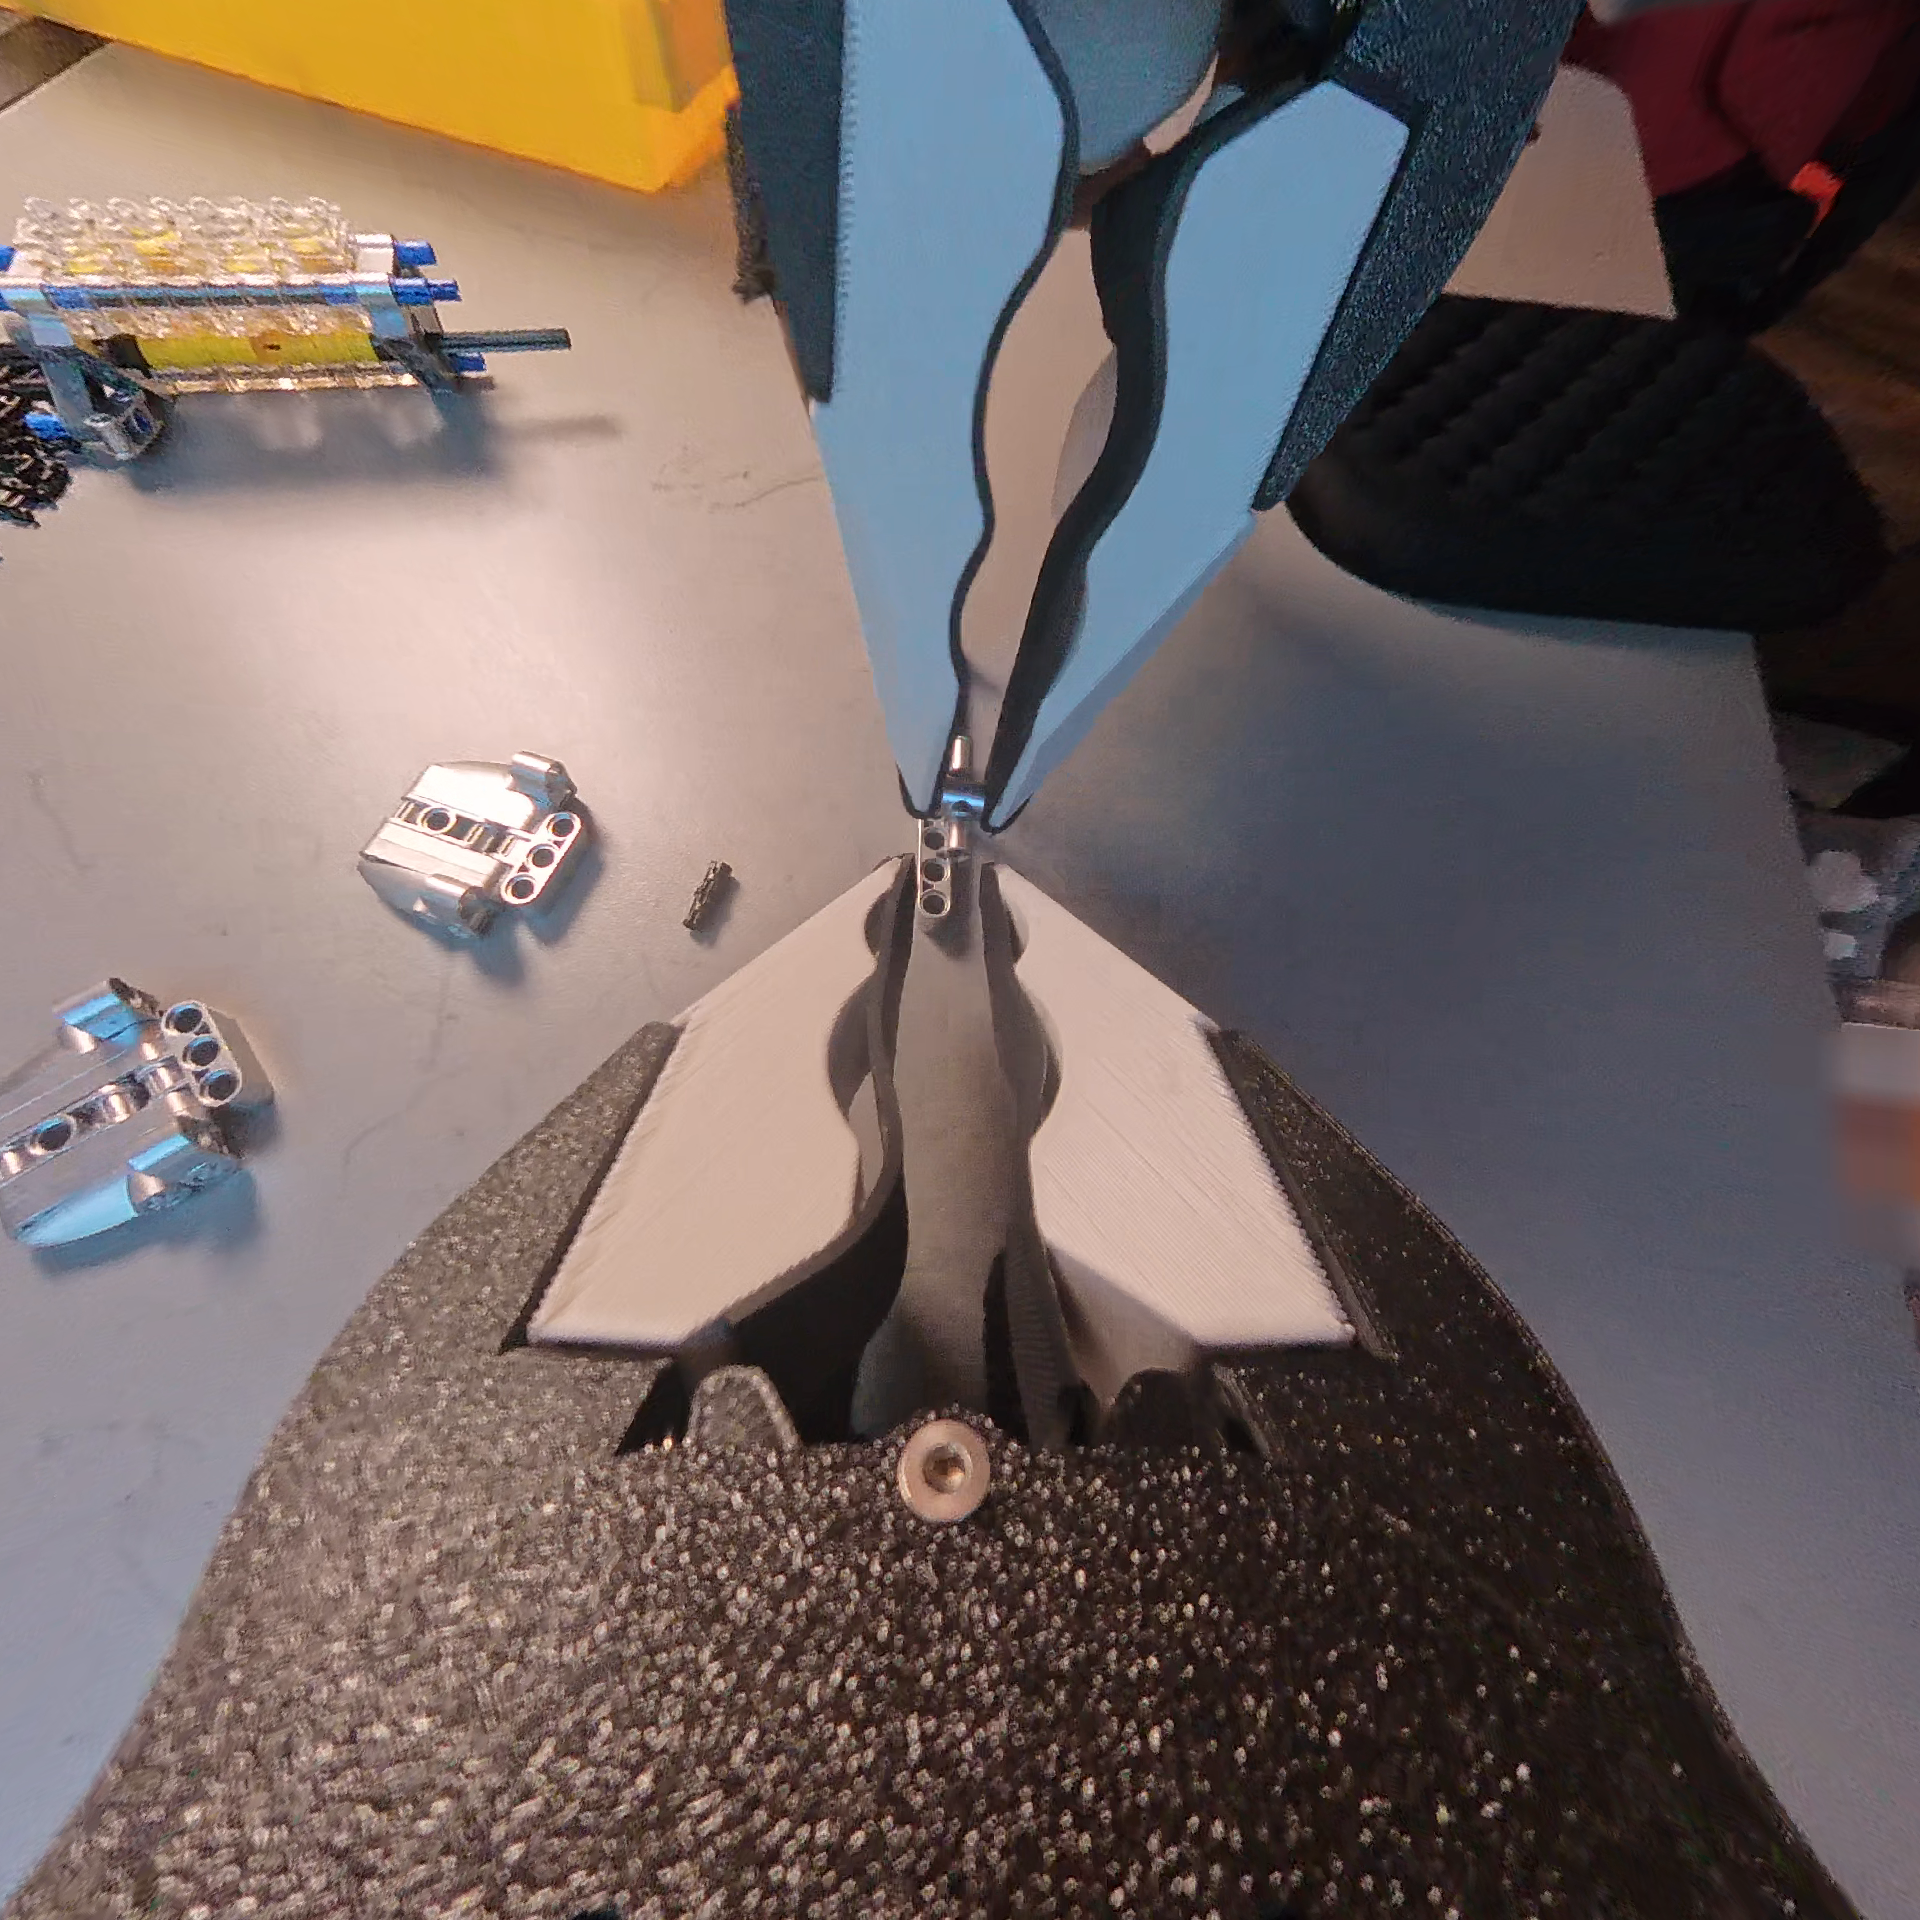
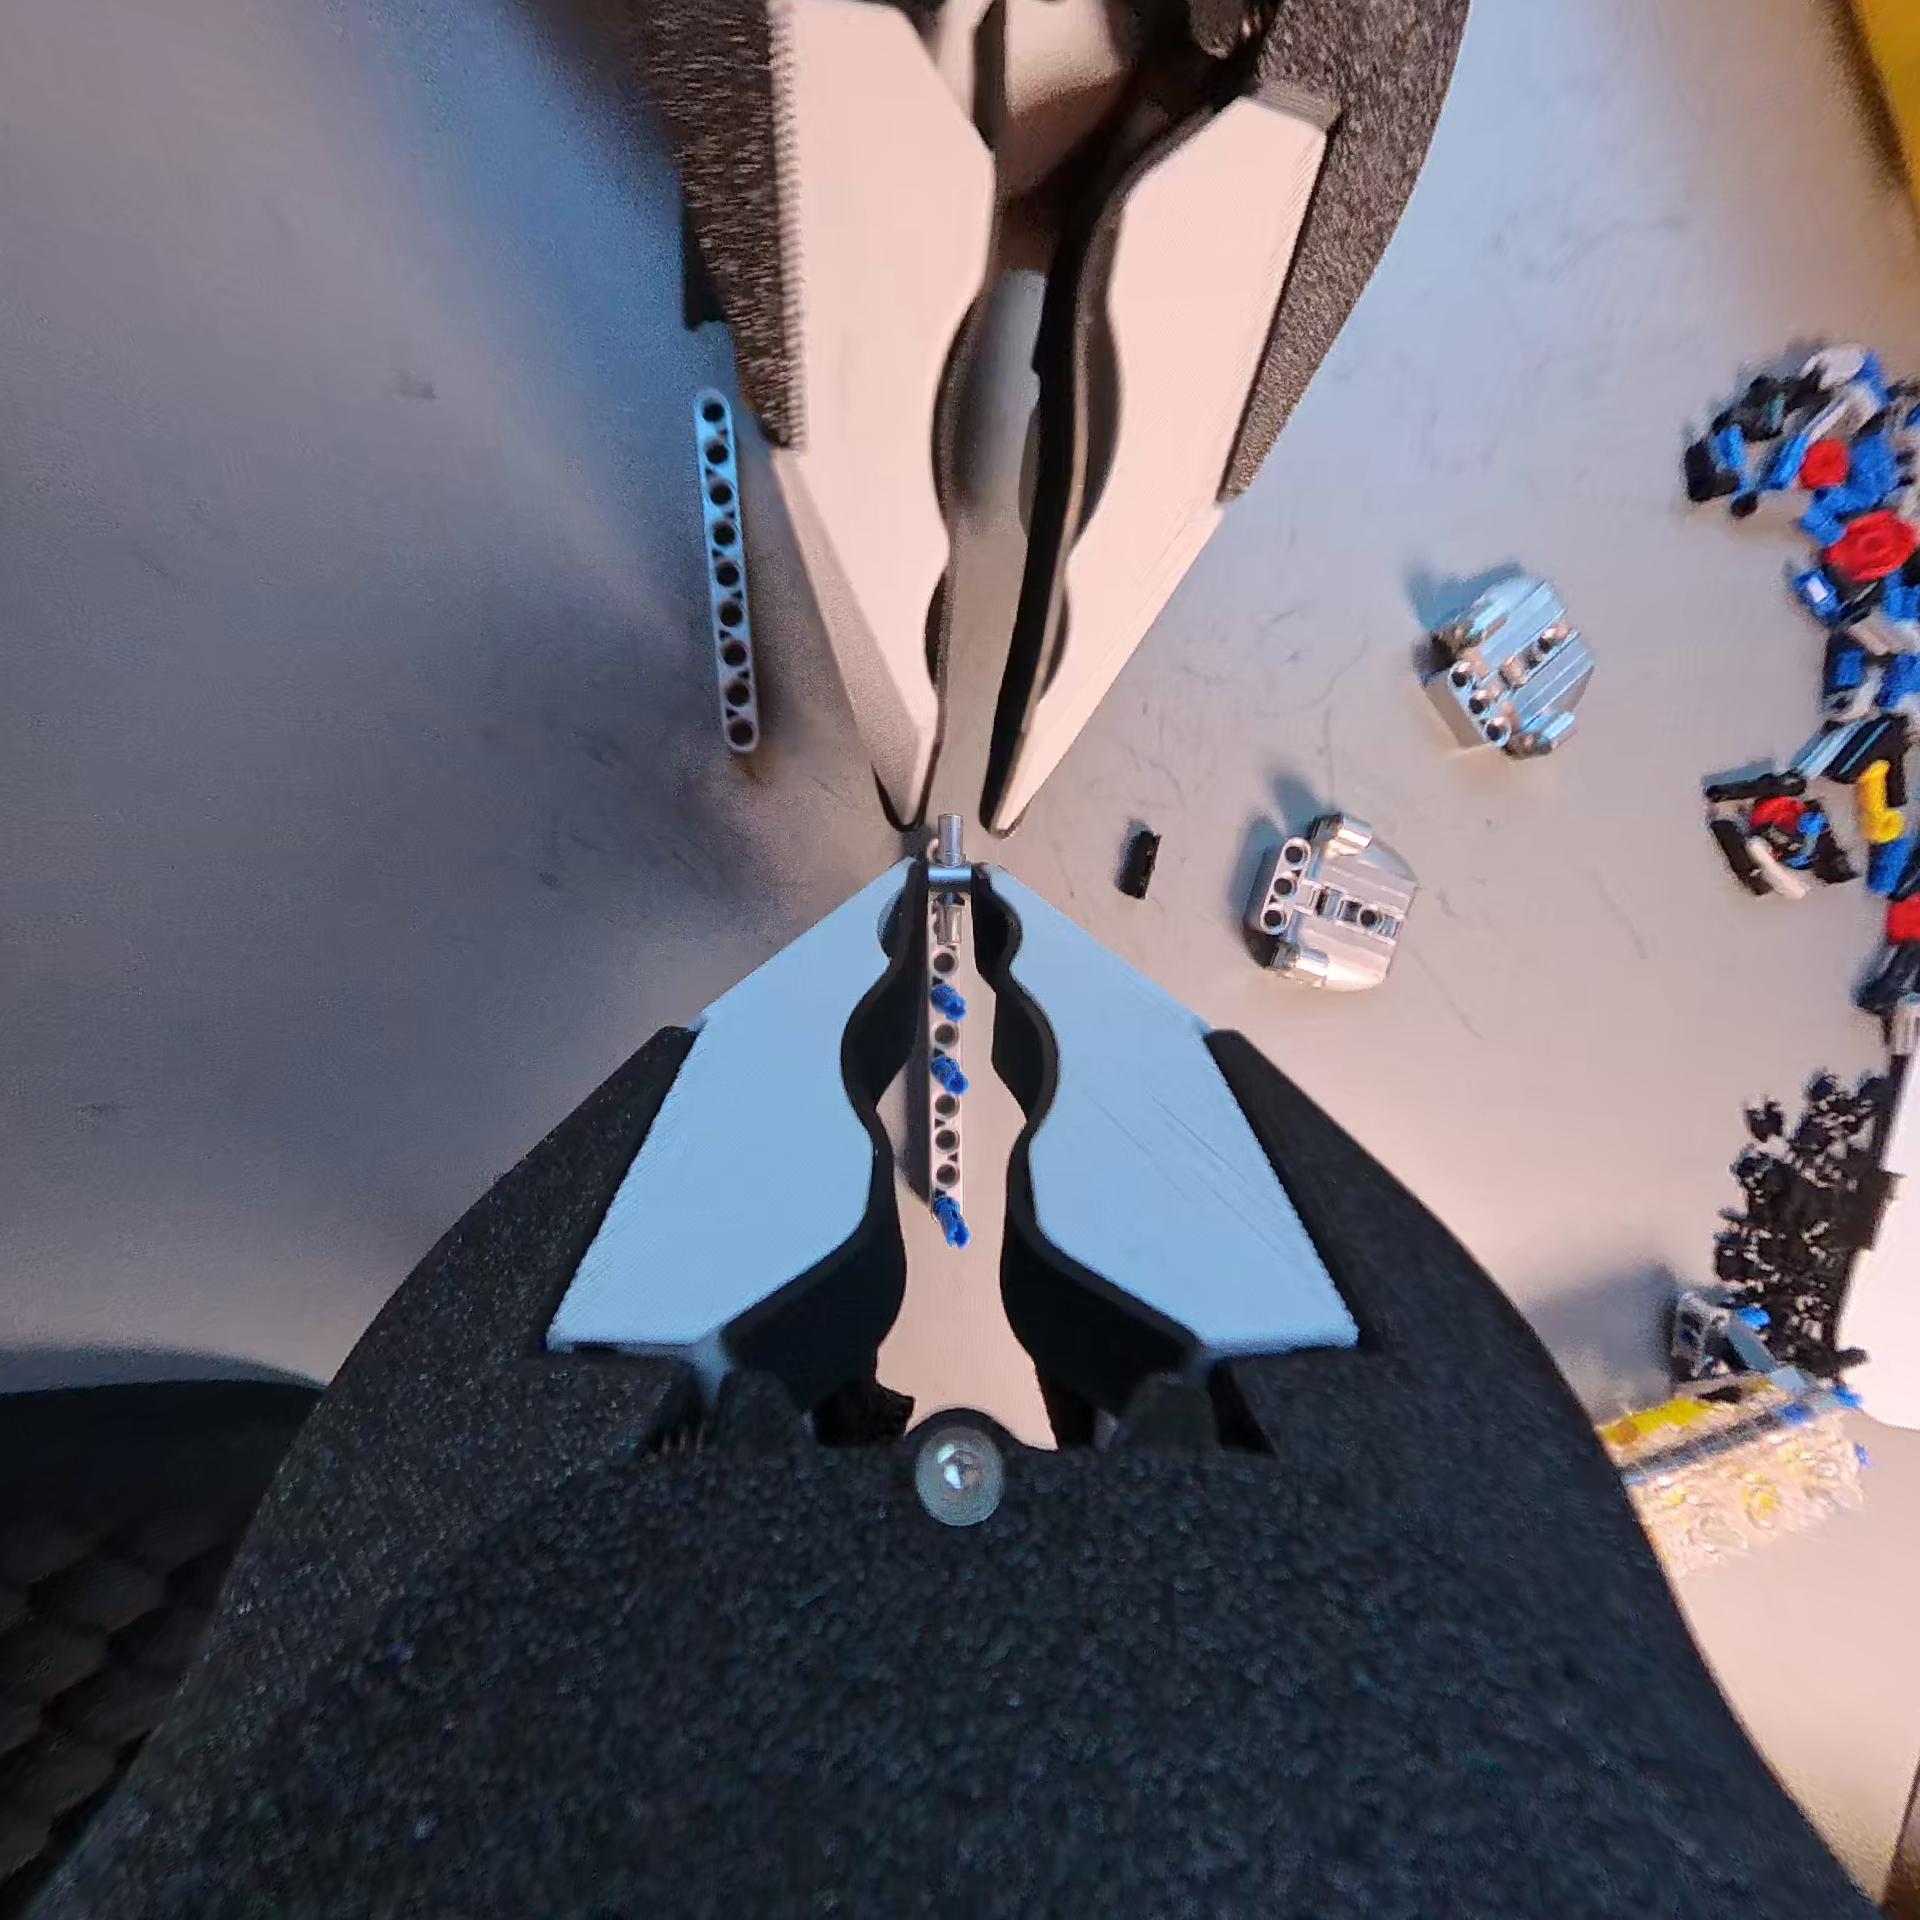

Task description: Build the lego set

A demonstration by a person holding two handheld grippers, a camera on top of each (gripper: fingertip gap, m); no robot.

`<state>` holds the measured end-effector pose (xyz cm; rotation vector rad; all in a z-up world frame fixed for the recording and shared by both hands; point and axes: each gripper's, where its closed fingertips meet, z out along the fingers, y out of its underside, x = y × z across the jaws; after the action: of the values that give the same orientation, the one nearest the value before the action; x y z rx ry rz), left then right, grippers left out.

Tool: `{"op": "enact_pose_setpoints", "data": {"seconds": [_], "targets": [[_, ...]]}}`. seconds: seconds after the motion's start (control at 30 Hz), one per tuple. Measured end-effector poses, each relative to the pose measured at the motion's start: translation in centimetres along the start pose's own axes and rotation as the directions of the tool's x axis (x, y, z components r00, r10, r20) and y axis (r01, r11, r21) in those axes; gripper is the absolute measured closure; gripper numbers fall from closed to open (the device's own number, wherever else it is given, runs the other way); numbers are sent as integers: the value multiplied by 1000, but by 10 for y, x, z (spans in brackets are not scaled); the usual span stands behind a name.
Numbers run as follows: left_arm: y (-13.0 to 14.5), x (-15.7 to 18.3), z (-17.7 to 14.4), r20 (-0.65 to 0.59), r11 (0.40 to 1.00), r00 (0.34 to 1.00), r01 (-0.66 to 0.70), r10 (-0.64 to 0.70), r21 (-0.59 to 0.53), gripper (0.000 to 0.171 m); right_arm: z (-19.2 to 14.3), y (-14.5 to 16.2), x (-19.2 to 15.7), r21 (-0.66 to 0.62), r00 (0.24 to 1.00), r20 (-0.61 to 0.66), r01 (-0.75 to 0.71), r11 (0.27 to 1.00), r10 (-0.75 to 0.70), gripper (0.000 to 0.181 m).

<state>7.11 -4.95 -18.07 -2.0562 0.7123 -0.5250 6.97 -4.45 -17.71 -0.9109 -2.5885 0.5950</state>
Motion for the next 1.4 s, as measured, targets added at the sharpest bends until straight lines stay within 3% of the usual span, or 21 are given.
{"op": "enact_pose_setpoints", "data": {"seconds": [0.27, 0.4, 0.63, 0.73, 0.9, 1.0, 1.1, 1.4], "targets": [[-18, 21, -16, -205, 990, 976, 99, -76, 102, 167, -15, -19, -11, 81, 995, -5, 99, 992, -99, 175], [-17, 24, -18, -273, 977, 948, 194, -165, 84, 167, -14, -18, -12, 26, 983, -35, 179, 983, -178, 175], [-25, 19, -24, -396, 895, 839, 438, -374, 81, 169, -18, -23, -7, -71, 933, -152, 317, 946, -325, 175], [-33, 15, -31, -390, 895, 854, 424, -344, 140, 171, -26, -30, -3, -31, 929, -207, 305, 952, -305, 175], [-47, 13, -42, -340, 911, 910, 331, -238, 248, 171, -44, -41, 3, 150, 966, -227, 162, 975, -125, 175], [-47, 16, -43, -364, 908, 900, 340, -239, 243, 171, -46, -39, 1, 132, 956, -247, 198, 971, -161, 175], [-46, 23, -42, -411, 909, 878, 355, -244, 219, 160, -46, -44, -4, 134, 948, -243, 242, 961, -205, 175], [-47, 49, -48, -512, 930, 845, 298, -152, 216, 169, -52, -58, -20, 181, 938, -203, 319, 930, -282, 175]]}}
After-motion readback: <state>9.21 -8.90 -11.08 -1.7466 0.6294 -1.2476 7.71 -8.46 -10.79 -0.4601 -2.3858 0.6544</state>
